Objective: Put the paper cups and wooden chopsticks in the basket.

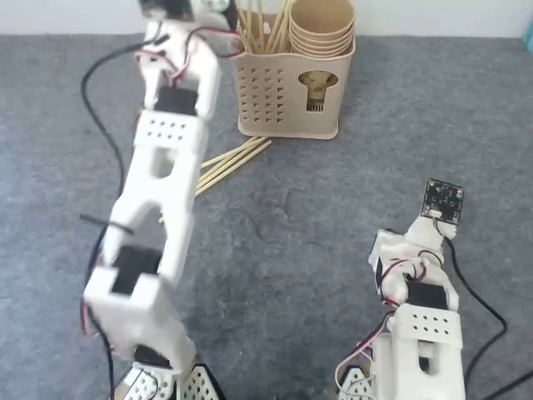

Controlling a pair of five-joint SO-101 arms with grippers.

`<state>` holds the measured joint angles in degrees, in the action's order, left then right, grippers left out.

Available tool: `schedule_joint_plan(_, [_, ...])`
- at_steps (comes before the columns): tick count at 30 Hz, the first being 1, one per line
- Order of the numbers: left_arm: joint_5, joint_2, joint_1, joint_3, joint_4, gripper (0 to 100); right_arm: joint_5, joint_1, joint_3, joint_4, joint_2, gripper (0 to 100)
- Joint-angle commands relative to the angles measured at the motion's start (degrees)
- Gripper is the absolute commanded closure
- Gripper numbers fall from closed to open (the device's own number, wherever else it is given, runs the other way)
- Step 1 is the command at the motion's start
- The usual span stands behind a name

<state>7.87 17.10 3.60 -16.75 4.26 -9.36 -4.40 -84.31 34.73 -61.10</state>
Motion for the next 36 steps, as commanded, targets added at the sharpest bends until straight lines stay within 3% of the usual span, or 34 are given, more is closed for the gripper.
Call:
schedule_joint_plan(1, [0.2, 9.1, 1.4, -18.3, -3.7, 99, 0.8, 0.6, 0.4, -2.0, -1.5, 99.1])
schedule_joint_plan(8, [0.2, 24.1, 1.8, -34.3, -6.9, 99, 0.9, 0.5, 0.4, -2.2, -1.5, 99.1])
schedule_joint_plan(15, [0.1, 34.2, 1.5, -48.6, -16.8, 98, 3.9, 0.6, 0.4, -2.3, -1.5, 99.1])
schedule_joint_plan(22, [0.1, 35.3, 1.5, -65.7, -46.6, 84, 4.0, 0.6, 0.4, -2.4, -1.5, 99.1])
schedule_joint_plan(27, [-0.4, 35.7, 1.1, -79.9, -70.0, 82, 4.0, 0.6, 0.4, -2.4, -1.5, 99.1])
schedule_joint_plan(31, [-0.4, 34.0, -0.5, -79.2, -82.8, 82, 4.0, 0.6, 0.4, -2.4, -1.5, 99.1])
schedule_joint_plan(36, [-0.4, 33.8, -7.2, -78.8, -96.9, 82, 4.0, 0.6, 0.3, -2.4, -1.5, 99.1])
